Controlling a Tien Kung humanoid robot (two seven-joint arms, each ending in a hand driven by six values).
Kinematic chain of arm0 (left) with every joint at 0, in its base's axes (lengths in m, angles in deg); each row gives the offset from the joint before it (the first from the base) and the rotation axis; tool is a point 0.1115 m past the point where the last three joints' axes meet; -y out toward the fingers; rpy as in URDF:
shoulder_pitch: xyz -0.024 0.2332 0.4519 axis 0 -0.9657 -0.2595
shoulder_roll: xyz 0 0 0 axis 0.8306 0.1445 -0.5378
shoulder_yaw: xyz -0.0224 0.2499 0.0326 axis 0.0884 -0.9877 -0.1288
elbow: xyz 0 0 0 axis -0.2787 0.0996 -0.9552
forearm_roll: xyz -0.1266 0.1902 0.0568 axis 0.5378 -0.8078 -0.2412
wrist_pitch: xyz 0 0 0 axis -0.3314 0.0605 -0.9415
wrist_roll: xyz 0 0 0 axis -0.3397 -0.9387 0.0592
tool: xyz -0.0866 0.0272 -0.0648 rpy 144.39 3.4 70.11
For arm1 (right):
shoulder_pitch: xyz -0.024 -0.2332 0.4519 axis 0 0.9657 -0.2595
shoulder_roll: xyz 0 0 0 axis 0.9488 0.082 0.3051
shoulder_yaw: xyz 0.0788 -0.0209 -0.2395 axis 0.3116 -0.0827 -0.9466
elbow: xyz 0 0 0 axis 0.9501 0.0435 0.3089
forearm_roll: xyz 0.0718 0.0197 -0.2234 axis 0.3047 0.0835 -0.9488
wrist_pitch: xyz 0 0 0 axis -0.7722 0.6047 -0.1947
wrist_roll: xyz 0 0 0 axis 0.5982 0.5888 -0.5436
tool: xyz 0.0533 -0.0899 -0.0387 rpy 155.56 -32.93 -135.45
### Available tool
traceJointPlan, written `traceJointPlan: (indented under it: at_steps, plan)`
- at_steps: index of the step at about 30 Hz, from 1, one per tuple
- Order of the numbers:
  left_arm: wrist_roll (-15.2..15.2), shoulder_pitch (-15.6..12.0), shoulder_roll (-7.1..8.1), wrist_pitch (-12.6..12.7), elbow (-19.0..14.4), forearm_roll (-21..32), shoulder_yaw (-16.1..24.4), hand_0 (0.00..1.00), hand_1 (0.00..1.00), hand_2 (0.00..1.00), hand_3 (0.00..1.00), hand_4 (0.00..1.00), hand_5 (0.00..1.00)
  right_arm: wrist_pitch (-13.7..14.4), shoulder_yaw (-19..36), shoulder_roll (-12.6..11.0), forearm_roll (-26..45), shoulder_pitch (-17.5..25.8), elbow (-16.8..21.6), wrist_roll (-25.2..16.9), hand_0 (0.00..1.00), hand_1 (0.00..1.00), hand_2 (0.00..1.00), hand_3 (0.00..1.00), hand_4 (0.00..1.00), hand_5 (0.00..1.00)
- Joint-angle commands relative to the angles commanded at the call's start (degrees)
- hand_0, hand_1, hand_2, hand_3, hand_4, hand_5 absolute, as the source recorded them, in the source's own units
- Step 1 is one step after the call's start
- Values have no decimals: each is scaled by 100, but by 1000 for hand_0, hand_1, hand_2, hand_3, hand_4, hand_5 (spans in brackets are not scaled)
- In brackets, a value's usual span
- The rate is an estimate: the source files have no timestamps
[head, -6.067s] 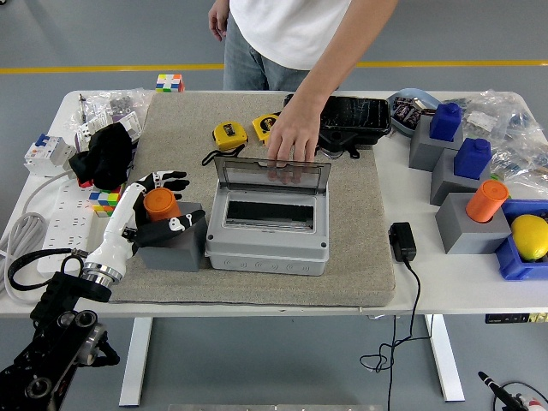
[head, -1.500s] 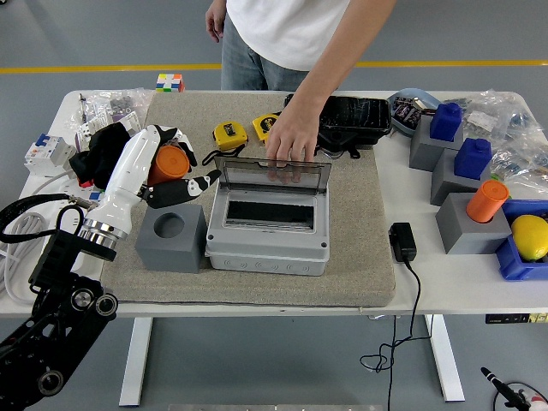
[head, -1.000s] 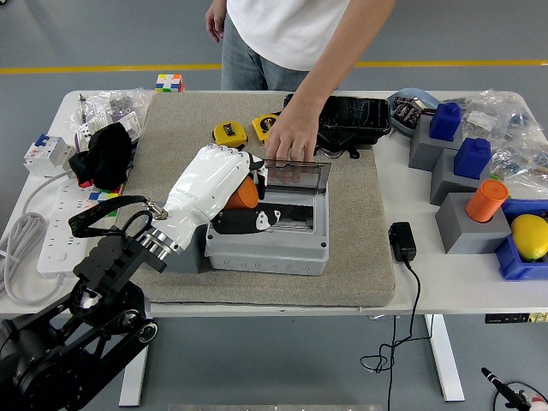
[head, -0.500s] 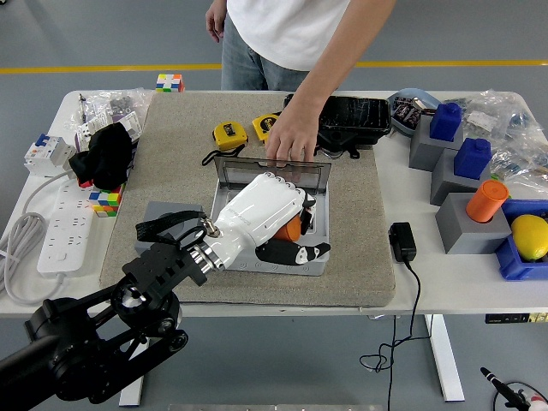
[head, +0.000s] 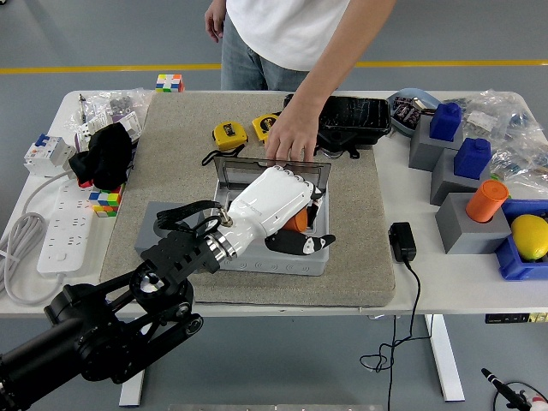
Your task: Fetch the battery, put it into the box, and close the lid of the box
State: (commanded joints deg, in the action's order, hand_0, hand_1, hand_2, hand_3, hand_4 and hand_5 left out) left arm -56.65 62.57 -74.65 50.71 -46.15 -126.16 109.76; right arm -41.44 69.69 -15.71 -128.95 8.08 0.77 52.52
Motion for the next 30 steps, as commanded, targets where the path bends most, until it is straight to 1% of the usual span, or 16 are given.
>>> traceJointPlan:
  at_steps: [6,11,15,24,30]
  plan:
    - [138,119,-96,147,297,0,-25,72,69,118,112,630,419,4,-12,1,10,-17,0,-2,890,869,838,884,998,998]
    - [275,311,-217,278,729,0,80,72,69,118,112,630,418,8,43,-16,-37,-33,0,4,890,869,838,884,998,998]
    - [321,405,-285,308,940,0,143,72,69,118,112,630,418,9,51,-11,-48,-32,0,5,890,869,838,884,998,998]
    - [361,454,-328,325,1126,0,134,72,68,119,112,630,417,16,41,-5,-35,-37,0,5,889,869,838,884,998,998]
    - [422,474,-385,401,1290,0,192,72,68,119,112,630,417,18,-4,-4,11,-47,0,1,890,869,838,884,998,998]
